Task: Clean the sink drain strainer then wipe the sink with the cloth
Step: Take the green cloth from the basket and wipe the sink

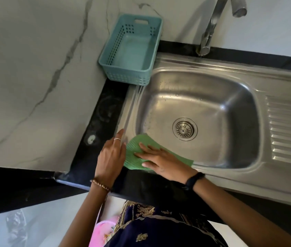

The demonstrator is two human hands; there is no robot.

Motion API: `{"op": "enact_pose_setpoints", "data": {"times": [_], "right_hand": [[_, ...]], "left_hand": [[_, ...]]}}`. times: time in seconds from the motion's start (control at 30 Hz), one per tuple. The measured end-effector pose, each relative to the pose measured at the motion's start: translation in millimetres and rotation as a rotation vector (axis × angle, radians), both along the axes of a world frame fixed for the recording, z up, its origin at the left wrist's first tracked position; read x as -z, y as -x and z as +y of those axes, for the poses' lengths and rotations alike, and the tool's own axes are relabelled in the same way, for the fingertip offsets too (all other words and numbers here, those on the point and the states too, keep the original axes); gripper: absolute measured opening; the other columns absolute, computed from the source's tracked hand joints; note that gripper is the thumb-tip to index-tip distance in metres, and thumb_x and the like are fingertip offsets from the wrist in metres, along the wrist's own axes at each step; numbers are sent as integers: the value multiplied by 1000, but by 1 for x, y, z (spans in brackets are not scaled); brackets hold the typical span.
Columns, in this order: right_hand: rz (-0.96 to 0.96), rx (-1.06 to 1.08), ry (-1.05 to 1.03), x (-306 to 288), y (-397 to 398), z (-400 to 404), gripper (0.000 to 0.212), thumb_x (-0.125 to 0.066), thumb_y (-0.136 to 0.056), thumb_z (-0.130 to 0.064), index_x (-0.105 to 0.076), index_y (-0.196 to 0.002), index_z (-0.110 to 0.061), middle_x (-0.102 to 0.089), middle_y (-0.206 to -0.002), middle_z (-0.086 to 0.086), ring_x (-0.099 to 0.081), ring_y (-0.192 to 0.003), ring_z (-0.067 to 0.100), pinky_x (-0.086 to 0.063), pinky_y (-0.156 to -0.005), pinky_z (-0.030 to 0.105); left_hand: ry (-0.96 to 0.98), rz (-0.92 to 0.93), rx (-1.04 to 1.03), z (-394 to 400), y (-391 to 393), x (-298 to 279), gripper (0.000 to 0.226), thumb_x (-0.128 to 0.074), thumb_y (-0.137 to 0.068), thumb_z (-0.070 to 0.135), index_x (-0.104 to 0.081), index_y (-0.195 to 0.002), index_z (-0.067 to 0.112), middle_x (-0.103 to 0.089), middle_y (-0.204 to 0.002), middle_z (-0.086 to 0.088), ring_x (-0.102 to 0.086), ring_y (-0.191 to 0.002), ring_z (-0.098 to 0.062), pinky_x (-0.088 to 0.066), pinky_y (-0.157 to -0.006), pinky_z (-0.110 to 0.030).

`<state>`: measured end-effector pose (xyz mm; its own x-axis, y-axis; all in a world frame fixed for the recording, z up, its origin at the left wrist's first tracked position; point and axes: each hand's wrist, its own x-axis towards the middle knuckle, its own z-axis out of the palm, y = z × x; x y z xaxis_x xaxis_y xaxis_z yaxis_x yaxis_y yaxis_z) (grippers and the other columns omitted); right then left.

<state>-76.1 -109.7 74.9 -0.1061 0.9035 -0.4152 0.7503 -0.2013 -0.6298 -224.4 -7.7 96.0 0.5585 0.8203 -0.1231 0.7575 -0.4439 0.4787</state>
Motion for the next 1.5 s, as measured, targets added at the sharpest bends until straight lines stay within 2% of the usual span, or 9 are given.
{"op": "enact_pose_setpoints", "data": {"times": [0.2,0.43,0.63,0.73,0.87,1.1,1.27,1.33,1.5], "right_hand": [[-62,109,-81,6,25,11,43,-35,-99,-34,-34,-142,-33,-7,-158,-13,-5,-147,12,-4,-118,35],[22,195,-87,6,20,-9,38,-36,-99,-34,-41,-137,-39,-12,-149,-27,-8,-145,3,-3,-118,26],[-96,248,-97,22,37,34,46,-31,-100,-38,-21,-144,-41,6,-155,-20,-2,-147,12,-6,-118,40],[6,458,-153,31,38,74,46,-39,-99,-27,-29,-144,-31,4,-159,-8,-6,-147,18,-15,-118,43],[402,807,-258,32,11,124,47,-38,-100,-18,-27,-145,-25,0,-159,-1,-15,-145,18,-18,-111,18],[542,957,-414,39,-33,176,41,-35,-100,-7,-37,-141,-11,-7,-159,6,-20,-135,5,-20,-98,-4],[597,1056,-467,42,-37,194,35,-34,-100,-7,-47,-133,-3,-28,-153,10,-33,-139,23,-25,-117,32],[596,1082,-463,38,-34,194,38,-33,-100,-7,-43,-137,-6,-25,-155,7,-30,-140,22,-23,-118,34],[435,958,-427,30,-15,173,46,-31,-100,-6,-31,-145,-16,-5,-159,2,-24,-141,15,-20,-107,10]], "left_hand": [[-35,-65,133,35,-2,6,39,-46,-93,10,-48,-132,7,-58,-125,-20,-55,-116,-33,-45,-98,-42],[-26,-58,299,68,-24,23,47,-41,-97,26,-33,-141,12,-32,-151,-7,-25,-142,-17,-12,-118,-32],[14,-103,221,86,-34,21,51,-44,-94,36,-40,-138,13,-41,-146,-7,-38,-135,-22,-30,-113,-40],[29,-161,198,91,-37,18,47,-46,-94,31,-43,-135,11,-49,-140,-9,-44,-129,-24,-25,-110,-25],[71,-201,192,99,-46,18,50,-42,-94,34,-35,-140,14,-36,-149,-7,-33,-137,-19,-12,-108,-15],[16,-144,164,107,-55,26,50,-43,-92,39,-43,-136,14,-50,-138,-6,-46,-127,-21,-29,-105,-26],[4,-180,145,111,-56,26,45,-45,-93,36,-49,-131,13,-56,-132,-7,-51,-121,-21,-31,-100,-24],[16,-192,140,110,-55,25,43,-46,-94,34,-49,-131,13,-56,-132,-8,-51,-120,-22,-33,-101,-27],[70,-214,111,105,-54,21,50,-43,-94,35,-36,-140,17,-53,-135,-9,-47,-124,-23,-33,-103,-28]]}}
